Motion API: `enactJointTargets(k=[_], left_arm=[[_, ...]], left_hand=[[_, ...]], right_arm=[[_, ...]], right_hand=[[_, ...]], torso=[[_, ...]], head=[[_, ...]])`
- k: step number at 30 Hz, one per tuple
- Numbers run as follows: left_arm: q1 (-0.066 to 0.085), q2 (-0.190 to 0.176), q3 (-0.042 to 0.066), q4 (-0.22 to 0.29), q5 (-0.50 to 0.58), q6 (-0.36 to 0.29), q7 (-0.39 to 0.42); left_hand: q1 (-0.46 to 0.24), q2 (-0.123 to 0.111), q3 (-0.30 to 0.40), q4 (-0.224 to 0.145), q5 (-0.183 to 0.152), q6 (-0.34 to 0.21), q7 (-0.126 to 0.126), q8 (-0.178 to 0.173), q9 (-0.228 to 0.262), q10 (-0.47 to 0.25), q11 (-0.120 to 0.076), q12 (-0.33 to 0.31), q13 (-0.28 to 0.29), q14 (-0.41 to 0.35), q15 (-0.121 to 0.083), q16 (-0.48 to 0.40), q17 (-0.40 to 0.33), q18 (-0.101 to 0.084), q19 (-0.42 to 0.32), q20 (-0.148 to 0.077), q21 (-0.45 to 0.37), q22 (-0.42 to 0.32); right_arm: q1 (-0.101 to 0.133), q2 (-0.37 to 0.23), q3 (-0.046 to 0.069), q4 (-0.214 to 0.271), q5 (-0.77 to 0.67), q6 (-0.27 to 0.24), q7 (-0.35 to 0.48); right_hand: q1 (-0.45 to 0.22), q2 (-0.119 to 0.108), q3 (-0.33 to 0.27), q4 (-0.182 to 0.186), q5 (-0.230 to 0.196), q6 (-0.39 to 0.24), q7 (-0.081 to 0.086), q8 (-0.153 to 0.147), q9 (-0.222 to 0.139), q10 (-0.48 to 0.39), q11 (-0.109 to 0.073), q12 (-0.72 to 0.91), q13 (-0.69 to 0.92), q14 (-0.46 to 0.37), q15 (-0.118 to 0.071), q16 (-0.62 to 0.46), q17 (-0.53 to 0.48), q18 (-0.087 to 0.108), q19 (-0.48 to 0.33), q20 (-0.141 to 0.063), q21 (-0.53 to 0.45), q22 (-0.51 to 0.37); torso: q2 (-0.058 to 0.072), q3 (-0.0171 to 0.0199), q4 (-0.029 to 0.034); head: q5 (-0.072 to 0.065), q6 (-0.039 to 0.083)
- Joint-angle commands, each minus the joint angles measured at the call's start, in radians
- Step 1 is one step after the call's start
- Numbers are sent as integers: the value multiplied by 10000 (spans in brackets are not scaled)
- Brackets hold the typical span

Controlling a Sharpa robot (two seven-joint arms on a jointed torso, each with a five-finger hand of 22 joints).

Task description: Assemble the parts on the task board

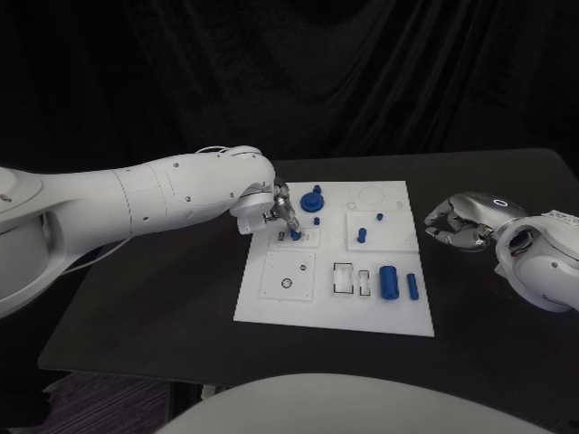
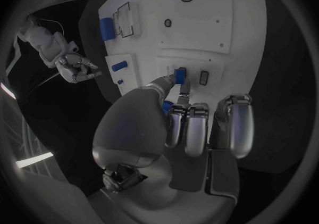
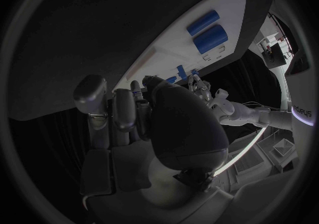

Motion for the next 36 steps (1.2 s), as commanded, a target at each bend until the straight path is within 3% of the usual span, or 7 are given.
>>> enactJointTargets(k=[1, 36], left_arm=[[-31, 19, 9, -15, 87, -83, 109], [-73, 5, 9, 88, -793, 356, 125]], left_hand=[[-43, 87, 48, -5, -54, 631, -616, -12, 1686, 690, -45, -67, 2280, 1039, -74, 26, 2634, 148, 291, -45, -58, 1834], [-62, 94, 83, -124, -155, 603, -597, -43, 1803, 666, -24, -90, 2269, 1039, -54, 26, 2634, 157, 271, -29, -131, 1814]], right_arm=[[-5, -16, 7, 24, -22, 43, -58], [-7, -10, 7, 21, -22, 231, -139]], right_hand=[[25, -26, 38, 6, -51, 59, 1, 1, 15, -75, 7, -54, 647, 346, 66, -17, -14, 9, -63, 32, -30, 1055], [41, -35, 48, -1, -52, 52, 6, -5, 14, -100, 8, -78, 617, 334, 66, -52, -37, 19, -77, 35, -96, 1044]], torso=[[-1, 1, -4], [0, -1, 0]], head=[[-3, 0], [35, 0]])
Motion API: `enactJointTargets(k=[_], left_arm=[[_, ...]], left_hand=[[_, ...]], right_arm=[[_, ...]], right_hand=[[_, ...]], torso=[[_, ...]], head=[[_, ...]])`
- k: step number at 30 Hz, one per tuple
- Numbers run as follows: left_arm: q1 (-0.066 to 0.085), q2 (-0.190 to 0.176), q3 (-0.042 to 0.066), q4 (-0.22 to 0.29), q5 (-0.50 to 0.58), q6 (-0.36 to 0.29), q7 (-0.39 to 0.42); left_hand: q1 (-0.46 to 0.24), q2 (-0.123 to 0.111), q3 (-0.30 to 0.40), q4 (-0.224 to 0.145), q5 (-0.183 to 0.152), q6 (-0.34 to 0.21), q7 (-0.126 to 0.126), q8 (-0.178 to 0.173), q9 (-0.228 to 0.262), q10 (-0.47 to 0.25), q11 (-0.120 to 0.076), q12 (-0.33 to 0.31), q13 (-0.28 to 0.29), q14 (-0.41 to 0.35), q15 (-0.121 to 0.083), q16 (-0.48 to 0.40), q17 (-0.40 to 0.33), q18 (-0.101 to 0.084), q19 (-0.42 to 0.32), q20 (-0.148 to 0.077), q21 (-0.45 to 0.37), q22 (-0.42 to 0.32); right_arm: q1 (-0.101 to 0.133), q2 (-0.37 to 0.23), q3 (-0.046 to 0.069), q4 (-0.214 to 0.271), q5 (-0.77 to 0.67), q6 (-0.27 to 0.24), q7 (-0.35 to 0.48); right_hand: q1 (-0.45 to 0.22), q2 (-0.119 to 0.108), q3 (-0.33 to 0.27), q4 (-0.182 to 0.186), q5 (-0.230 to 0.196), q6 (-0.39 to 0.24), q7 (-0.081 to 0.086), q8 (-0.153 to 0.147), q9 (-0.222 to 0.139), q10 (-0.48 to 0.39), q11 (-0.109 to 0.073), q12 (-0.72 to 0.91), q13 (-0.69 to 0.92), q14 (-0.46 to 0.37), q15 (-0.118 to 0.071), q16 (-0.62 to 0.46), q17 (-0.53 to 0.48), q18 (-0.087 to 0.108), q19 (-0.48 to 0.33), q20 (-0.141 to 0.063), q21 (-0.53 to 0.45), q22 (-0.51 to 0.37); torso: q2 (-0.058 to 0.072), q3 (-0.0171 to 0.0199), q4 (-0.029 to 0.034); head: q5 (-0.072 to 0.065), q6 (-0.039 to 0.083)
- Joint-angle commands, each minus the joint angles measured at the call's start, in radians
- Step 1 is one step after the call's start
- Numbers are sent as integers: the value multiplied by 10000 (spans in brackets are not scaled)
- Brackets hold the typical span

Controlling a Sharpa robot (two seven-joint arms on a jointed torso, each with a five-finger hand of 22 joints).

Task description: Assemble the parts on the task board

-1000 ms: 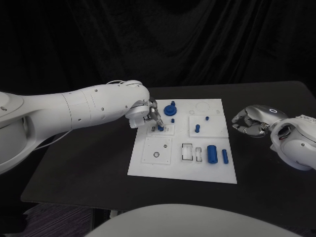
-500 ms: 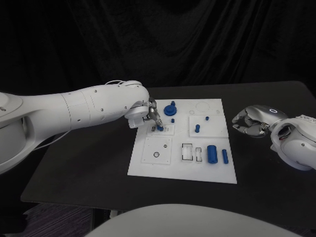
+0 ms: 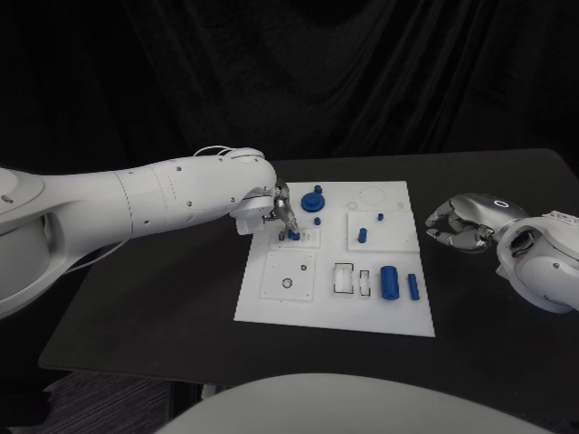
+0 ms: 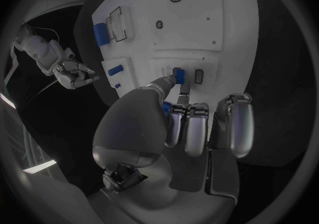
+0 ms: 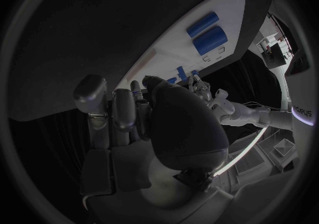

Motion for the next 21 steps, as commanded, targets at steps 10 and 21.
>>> enactJointTargets(k=[10, 21], left_arm=[[-47, 90, 6, -24, -104, 300, 106], [-88, 167, 6, -89, -105, 335, 111]], left_hand=[[-150, 118, -23, -1, -182, 608, -593, 21, 1861, 654, -19, -40, 2262, 1039, -47, 26, 2634, 158, 272, -22, -53, 1814], [-338, 207, -80, 45, -604, 594, -597, -44, 1970, 613, -19, -93, 2230, 1039, -45, 26, 2634, 163, 270, -17, -97, 1810]], right_arm=[[-7, -8, 7, 30, -23, 152, -150], [-7, -4, 7, 29, -23, 196, -171]], right_hand=[[44, -34, 52, -2, -51, 51, 6, -6, 15, -66, -28, -30, 614, 329, 68, -68, -23, 22, -45, 0, -48, 1042], [49, -32, 56, -3, -50, 54, 7, -4, 16, -73, -26, -36, 606, 327, 69, -70, -24, 20, -44, 1, -43, 1044]], torso=[[5, 2, 2], [-1, 3, -1]], head=[[21, 0], [9, 0]])
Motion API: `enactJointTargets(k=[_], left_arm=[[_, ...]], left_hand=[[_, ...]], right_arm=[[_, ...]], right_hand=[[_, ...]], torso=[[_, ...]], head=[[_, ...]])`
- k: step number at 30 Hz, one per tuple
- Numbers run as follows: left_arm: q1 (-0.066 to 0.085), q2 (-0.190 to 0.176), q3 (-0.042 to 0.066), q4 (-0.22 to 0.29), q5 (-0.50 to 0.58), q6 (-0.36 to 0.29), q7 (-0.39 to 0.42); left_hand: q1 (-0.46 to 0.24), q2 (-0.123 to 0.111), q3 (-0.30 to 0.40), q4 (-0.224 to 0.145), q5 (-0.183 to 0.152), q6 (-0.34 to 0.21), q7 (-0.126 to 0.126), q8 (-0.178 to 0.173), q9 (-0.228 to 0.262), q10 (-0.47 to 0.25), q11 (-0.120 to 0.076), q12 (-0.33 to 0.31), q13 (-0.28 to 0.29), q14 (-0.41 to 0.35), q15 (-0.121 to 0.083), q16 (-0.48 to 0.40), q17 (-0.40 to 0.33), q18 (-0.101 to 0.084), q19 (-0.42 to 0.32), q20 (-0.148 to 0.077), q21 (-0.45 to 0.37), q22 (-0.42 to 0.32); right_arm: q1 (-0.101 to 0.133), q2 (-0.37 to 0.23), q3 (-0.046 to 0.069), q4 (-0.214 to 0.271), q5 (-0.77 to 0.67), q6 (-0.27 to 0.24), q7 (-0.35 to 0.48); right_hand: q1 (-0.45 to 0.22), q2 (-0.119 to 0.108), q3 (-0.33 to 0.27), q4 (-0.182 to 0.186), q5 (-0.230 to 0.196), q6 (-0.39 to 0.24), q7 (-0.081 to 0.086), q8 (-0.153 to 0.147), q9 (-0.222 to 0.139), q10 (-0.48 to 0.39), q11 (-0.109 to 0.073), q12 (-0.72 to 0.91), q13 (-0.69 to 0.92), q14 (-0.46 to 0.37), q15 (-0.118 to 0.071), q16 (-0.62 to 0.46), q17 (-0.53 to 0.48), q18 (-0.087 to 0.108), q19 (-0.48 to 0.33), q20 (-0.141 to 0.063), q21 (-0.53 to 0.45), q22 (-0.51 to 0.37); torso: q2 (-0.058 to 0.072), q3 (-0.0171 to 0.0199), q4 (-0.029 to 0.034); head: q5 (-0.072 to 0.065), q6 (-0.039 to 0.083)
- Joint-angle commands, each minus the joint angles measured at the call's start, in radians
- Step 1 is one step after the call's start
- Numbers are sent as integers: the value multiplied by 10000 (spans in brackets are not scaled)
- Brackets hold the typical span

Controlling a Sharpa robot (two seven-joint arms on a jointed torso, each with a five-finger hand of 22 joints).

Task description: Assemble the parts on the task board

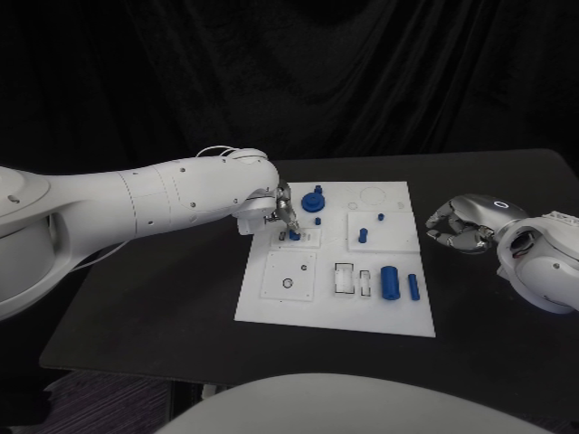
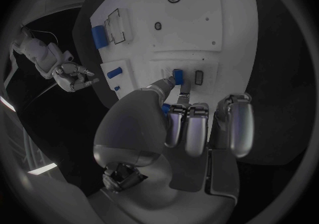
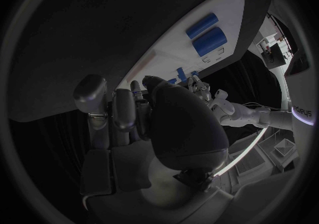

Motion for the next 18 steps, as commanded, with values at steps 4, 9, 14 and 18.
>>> enactJointTargets(k=[4, 9, 14, 18], left_arm=[[-62, 57, -4, 5, 48, 201, 121], [-74, 75, -4, -32, 48, 210, 126], [-90, 92, -4, -51, 48, 253, 126], [-107, 108, -4, -57, 48, 287, 126]], left_hand=[[-339, 73, -132, 144, -217, 598, -589, -56, 2007, 596, -8, -67, 2218, 1040, -34, 26, 2634, 161, 274, -9, -64, 1815], [-450, 118, -188, 211, -404, 595, -586, -104, 2032, 564, -5, -108, 2192, 1040, -31, 26, 2634, 165, 269, -5, -93, 1811], [-520, 120, -256, 232, -620, 538, -570, -182, 2047, 529, 14, -150, 2167, 1040, -19, 26, 2634, 167, 264, 6, -117, 1809], [-564, 112, -298, 247, -698, 516, -556, -215, 2055, 467, 23, -228, 2118, 1040, -10, 26, 2634, 170, 259, 10, -135, 1806]], right_arm=[[-7, -4, 7, 27, -23, 94, -145], [-7, 6, 7, 25, -23, 113, -140], [-7, 9, 7, 25, -23, 126, -142], [-7, 19, 7, 21, -23, 129, -141]], right_hand=[[49, -32, 56, -3, -50, 54, 6, -4, 17, -74, -26, -36, 606, 327, 69, -33, -10, 20, -44, 1, -43, 1044], [50, -31, 58, -3, -49, 58, 6, -2, 18, -69, -25, -31, 613, 326, 69, -33, -11, 22, -47, 2, -57, 1042], [50, -31, 58, -3, -49, 58, 6, -2, 18, -69, -25, -31, 613, 326, 69, -33, -11, 22, -47, 2, -57, 1042], [50, -31, 58, -3, -49, 58, 6, -2, 18, -69, -25, -31, 613, 326, 69, -33, -11, 22, -47, 2, -57, 1042]], torso=[[-2, 5, 0], [3, 0, -13], [-4, 2, -11], [0, 3, -6]], head=[[-9, 0], [0, 0], [-3, 0], [-6, 0]])
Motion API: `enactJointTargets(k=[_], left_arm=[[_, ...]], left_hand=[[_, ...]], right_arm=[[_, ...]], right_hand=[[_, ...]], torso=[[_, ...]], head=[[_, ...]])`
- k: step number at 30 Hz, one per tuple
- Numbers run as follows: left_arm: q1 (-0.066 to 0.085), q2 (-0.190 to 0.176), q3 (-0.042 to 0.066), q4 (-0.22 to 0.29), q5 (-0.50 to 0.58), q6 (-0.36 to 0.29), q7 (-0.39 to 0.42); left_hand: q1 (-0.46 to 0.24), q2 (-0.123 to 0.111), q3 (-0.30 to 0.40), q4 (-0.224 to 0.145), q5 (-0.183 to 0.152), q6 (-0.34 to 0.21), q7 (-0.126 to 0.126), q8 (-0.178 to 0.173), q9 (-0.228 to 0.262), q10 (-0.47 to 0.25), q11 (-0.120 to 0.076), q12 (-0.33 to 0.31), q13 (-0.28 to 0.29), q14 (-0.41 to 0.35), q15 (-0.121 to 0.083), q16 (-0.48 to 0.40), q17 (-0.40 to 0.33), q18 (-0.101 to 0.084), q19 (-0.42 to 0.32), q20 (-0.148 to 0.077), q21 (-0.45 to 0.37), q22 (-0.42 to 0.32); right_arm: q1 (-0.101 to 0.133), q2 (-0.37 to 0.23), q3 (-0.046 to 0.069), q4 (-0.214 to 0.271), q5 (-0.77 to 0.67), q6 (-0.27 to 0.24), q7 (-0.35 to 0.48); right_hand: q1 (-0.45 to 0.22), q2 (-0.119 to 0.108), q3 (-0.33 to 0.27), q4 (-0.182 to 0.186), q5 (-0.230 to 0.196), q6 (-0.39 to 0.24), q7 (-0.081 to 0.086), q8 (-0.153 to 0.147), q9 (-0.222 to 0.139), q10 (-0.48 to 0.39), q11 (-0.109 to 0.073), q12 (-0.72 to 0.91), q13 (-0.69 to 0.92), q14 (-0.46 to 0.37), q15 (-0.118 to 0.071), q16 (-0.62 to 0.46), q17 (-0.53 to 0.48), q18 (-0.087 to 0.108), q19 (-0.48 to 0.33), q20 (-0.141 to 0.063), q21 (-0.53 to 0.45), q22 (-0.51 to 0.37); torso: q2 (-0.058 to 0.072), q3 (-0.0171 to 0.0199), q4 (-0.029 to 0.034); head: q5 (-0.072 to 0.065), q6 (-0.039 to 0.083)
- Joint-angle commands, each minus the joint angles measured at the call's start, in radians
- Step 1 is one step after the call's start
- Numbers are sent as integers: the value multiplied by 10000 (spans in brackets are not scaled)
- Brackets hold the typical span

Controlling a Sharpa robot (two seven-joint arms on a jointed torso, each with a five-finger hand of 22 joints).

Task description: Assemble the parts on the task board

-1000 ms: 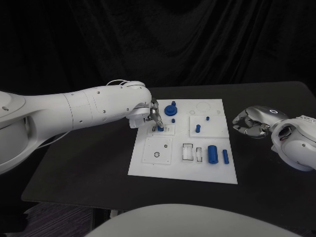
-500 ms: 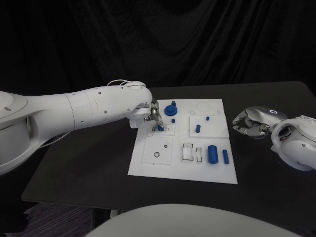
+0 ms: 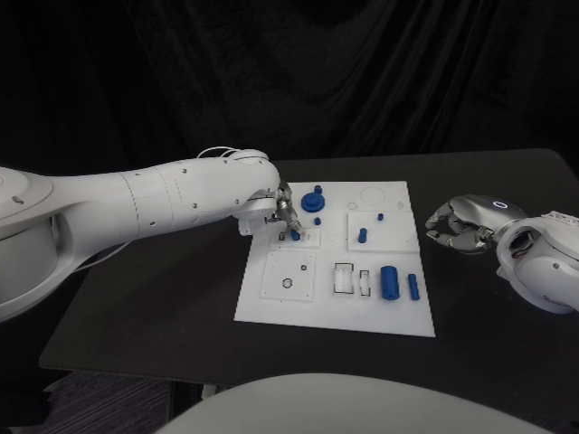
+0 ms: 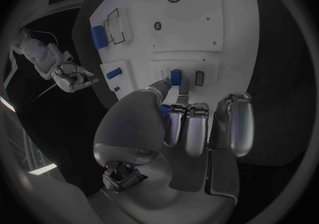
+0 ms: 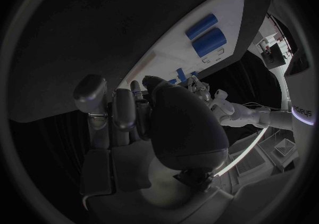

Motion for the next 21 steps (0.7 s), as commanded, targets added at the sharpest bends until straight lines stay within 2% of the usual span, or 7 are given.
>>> enactJointTargets(k=[1, 5, 10, 12, 15, 18, 21], left_arm=[[-71, 44, -7, 30, 70, 259, 112], [-87, 51, -7, 22, 70, 276, 115], [-106, 33, -7, 17, 70, 297, 118], [-112, 22, -7, 20, 70, 325, 118], [-120, 6, -7, 24, 70, 373, 116], [-126, -8, -7, 30, 69, 399, 119], [-130, -22, -7, 39, 69, 404, 126]], left_hand=[[-125, -22, -59, -1, -56, 345, -393, -71, 18, 461, 26, -67, 2114, 1039, -8, 26, 2634, 173, 256, 12, -66, 1804], [-157, -35, -101, 1, -120, 295, -376, -122, 22, 387, 44, -159, 2057, 1039, 6, 26, 2634, 173, 254, 22, -76, 1804], [-386, -31, -312, 122, -492, 232, -318, -241, 46, 354, 99, -191, 2040, 1039, 56, 26, 2634, 183, 233, 65, -147, 1793], [-710, -80, -553, 309, -785, 178, -262, -327, 46, 338, 153, -205, 2032, 1039, 100, 26, 2634, 191, 216, 100, -203, 1782], [-1281, -158, -978, 634, -1014, 71, -171, -465, 45, 326, 233, -212, 2028, 1039, 168, 26, 2634, 206, 191, 159, -292, 1763], [-1576, -150, -1224, 777, -1133, 67, -151, -517, 70, 331, 258, -200, 2036, 1039, 193, 26, 2634, 215, 182, 191, -334, 1760], [-1873, -38, -1415, 941, -1116, 118, -161, -523, 132, 361, 258, -157, 2063, 1039, 200, 26, 2634, 210, 202, 206, -300, 1784]], right_arm=[[-7, 9, 7, 16, -24, 74, -136], [-7, 12, 7, 16, -24, 78, -134], [-7, 4, 7, 15, -24, 95, -144], [-7, 3, 7, 14, -24, 107, -148], [-8, 5, 7, 11, -24, 119, -148], [-8, 8, 7, 8, -24, 128, -143], [-8, 11, 7, 3, -24, 137, -140]], right_hand=[[50, -31, 58, -3, -49, 58, 6, -2, 10, -70, -25, -32, 613, 326, 69, -31, -11, 22, -48, 2, -57, 1042], [51, -29, 60, -2, -50, 74, 6, 6, 14, -79, -23, -40, 602, 321, 71, -47, -21, 25, -52, 3, -77, 1039], [51, -29, 60, -2, -50, 74, 6, 6, 14, -79, -23, -40, 602, 321, 71, -47, -21, 25, -52, 3, -77, 1039], [51, -29, 60, -2, -50, 74, 6, 6, 14, -79, -23, -40, 602, 321, 71, -47, -21, 25, -52, 3, -77, 1039], [50, -36, 58, -2, -51, 78, 6, 7, 15, -82, -22, -42, 599, 319, 72, -48, -22, 25, -53, 4, -78, 1039], [50, -36, 58, -2, -51, 78, 6, 7, 15, -82, -22, -42, 599, 319, 72, -48, -22, 25, -53, 4, -78, 1039], [50, -36, 58, -2, -51, 78, 6, 7, 15, -82, -22, -42, 599, 319, 72, -48, -22, 25, -53, 4, -78, 1039]], torso=[[2, 0, 5], [2, 1, 2], [2, -1, 3], [-2, 0, 4], [1, 2, 2], [-1, -2, 7], [-5, 0, 2]], head=[[-10, -1], [-9, -1], [-17, -1], [-21, -1], [-16, -1], [-12, -1], [-8, -1]])
